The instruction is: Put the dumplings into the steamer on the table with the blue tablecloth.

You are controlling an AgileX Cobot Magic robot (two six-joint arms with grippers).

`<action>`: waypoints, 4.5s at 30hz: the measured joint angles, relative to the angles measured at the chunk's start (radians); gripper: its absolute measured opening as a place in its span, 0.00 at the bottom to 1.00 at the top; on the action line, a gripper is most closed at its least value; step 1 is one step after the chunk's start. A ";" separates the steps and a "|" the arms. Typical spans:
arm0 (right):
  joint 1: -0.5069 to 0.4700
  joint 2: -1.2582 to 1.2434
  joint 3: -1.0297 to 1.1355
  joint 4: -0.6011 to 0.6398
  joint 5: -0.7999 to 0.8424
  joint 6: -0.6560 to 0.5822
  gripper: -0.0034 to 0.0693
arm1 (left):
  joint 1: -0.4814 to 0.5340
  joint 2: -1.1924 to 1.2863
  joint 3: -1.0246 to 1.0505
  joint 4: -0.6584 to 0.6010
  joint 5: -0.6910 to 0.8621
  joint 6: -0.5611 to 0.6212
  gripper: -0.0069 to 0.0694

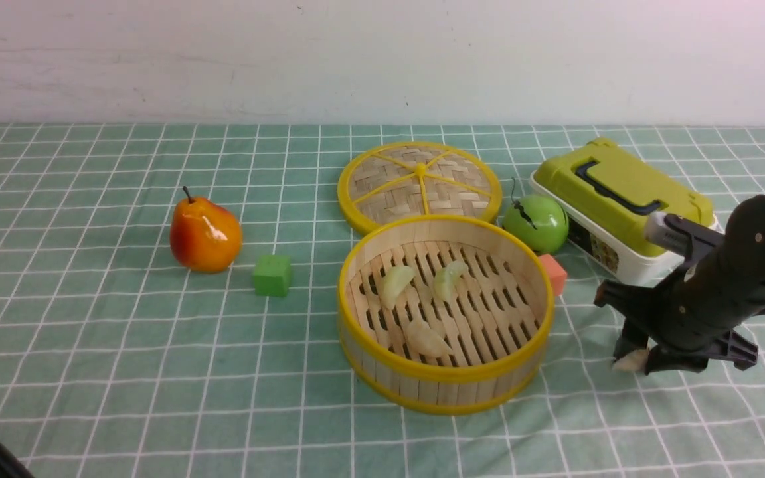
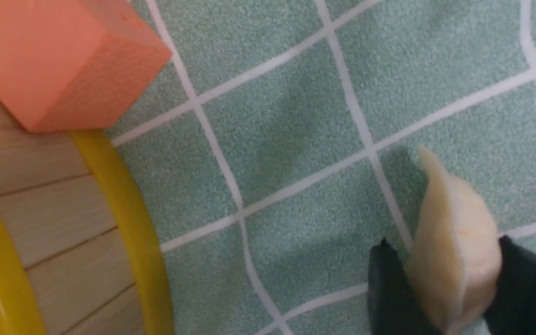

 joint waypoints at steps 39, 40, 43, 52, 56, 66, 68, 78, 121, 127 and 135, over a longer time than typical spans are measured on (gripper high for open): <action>0.366 0.207 -0.470 -0.174 0.253 -0.233 0.43 | 0.000 -0.071 0.000 -0.045 0.030 -0.003 0.13; 0.366 0.207 -0.474 -0.174 0.262 -0.233 0.48 | 0.000 -0.092 0.000 -0.045 0.031 -0.004 0.13; 0.366 0.205 -0.490 -0.175 0.332 -0.233 0.56 | 0.000 -0.157 0.000 -0.045 0.033 -0.004 0.13; 0.407 -0.134 -0.417 -0.187 0.395 -0.255 0.49 | 0.000 -0.443 0.165 -0.045 -0.064 -0.014 0.14; 0.434 -0.329 -0.276 -0.187 0.281 -0.258 0.38 | 0.000 -0.529 0.239 -0.045 -0.170 -0.048 0.14; 0.469 -0.904 0.169 -0.186 0.022 -0.258 0.06 | 0.000 -0.570 0.324 -0.045 -0.287 -0.077 0.16; 0.469 -0.984 0.225 -0.186 -0.010 -0.258 0.03 | 0.000 -0.570 0.332 -0.045 -0.287 -0.077 0.17; 0.469 -1.211 0.298 -0.205 -0.051 -0.258 0.02 | 0.000 -0.570 0.347 -0.045 -0.284 -0.077 0.17; -0.105 -1.860 1.105 -0.246 -0.206 -0.262 0.02 | 0.000 -0.570 0.347 -0.045 -0.272 -0.078 0.22; -0.105 -1.860 1.100 -0.276 -0.124 -0.260 0.02 | 0.000 -0.570 0.347 -0.045 -0.272 -0.078 0.22; -0.105 -1.860 1.097 -0.279 -0.113 -0.259 0.02 | 0.000 -0.570 0.347 -0.045 -0.272 -0.078 0.24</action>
